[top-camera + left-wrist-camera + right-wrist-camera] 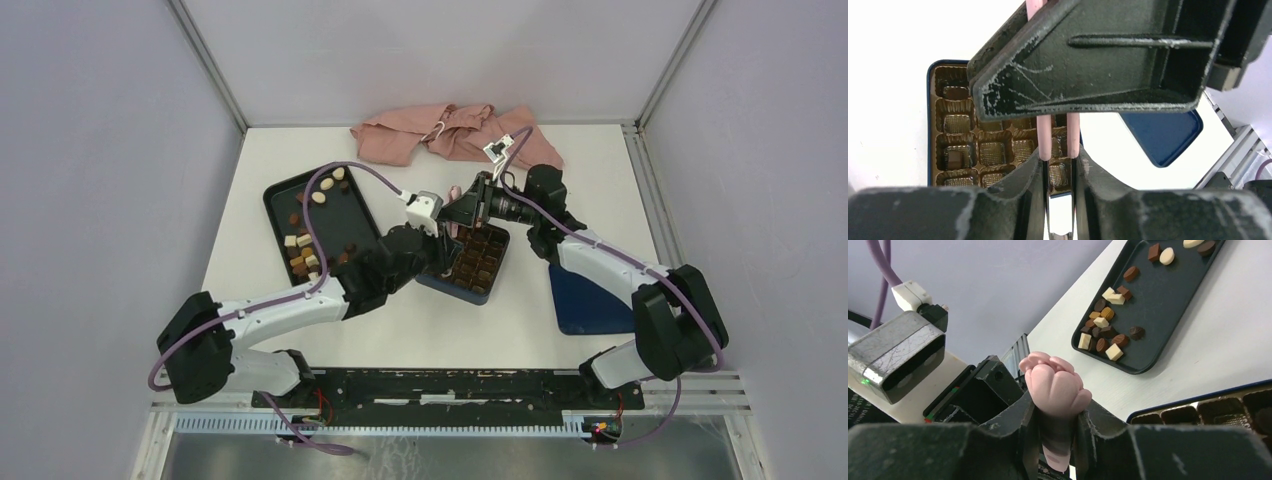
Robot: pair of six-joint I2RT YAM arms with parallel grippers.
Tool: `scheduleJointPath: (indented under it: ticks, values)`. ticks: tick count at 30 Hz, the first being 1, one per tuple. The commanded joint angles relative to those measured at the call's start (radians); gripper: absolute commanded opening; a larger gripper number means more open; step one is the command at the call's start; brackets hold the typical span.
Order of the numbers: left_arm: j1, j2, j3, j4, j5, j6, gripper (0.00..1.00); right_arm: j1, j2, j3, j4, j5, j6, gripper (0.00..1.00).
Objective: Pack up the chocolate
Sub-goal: Adjust the clamp.
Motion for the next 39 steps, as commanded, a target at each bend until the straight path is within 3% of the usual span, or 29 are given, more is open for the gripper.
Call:
scheduleJointPath:
  ticks: [1, 5, 14, 19, 23, 27, 31, 39]
  values:
    - [-0.007, -0.047, -0.079, 0.162, -0.017, 0.022, 0.35, -0.001, -0.002, -0.030, 0.128, 0.001, 0.144, 0.06]
    - [-0.008, -0.085, -0.151, 0.235, -0.023, 0.030, 0.50, -0.002, 0.003, -0.057, 0.169, 0.004, 0.203, 0.05]
    - [-0.014, -0.214, -0.318, 0.363, -0.043, 0.087, 0.65, -0.004, 0.008, -0.100, 0.256, 0.005, 0.306, 0.04]
    - [-0.014, -0.316, -0.353, 0.340, -0.048, 0.075, 0.77, -0.005, 0.016, -0.114, 0.281, 0.009, 0.333, 0.04]
    - [-0.015, -0.405, -0.376, 0.287, -0.150, 0.019, 0.99, -0.008, 0.019, -0.120, 0.291, 0.014, 0.342, 0.04]
    - [-0.013, -0.542, -0.430, 0.274, -0.232, -0.012, 1.00, -0.014, 0.019, -0.124, 0.292, 0.017, 0.342, 0.04]
    - [-0.013, -0.639, -0.441, 0.269, -0.202, 0.018, 1.00, -0.016, 0.021, -0.128, 0.286, 0.025, 0.346, 0.04]
    - [-0.016, -0.445, -0.367, 0.257, -0.105, -0.051, 1.00, -0.017, 0.021, -0.148, 0.281, 0.047, 0.362, 0.05]
